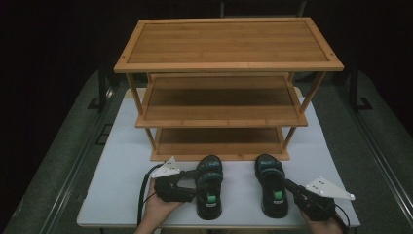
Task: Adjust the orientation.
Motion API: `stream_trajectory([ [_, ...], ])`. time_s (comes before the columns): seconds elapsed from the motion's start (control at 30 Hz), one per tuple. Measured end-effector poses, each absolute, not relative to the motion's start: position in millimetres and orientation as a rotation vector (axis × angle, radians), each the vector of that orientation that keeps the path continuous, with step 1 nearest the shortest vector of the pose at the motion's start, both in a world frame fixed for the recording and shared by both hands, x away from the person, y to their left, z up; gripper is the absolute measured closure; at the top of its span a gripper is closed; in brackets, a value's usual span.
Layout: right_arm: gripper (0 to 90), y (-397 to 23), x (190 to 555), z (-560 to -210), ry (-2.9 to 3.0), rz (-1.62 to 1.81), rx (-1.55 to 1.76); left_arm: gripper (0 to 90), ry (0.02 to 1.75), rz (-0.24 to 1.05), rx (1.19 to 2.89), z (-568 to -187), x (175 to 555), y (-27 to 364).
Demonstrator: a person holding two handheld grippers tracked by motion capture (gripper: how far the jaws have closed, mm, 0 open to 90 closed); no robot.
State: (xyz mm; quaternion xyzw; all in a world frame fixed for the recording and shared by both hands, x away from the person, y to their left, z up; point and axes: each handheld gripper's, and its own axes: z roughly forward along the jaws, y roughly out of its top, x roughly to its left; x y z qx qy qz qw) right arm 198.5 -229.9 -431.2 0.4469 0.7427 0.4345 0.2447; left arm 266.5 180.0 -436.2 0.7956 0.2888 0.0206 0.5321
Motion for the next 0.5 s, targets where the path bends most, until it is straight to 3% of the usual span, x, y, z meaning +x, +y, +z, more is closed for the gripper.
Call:
stream_trajectory([
  [0.5,81.6,-235.7,195.6,-428.9,2.007,1.203,1.239,32.3,0.699,0.058,1.907,-434.8,265.4,178.2],
])
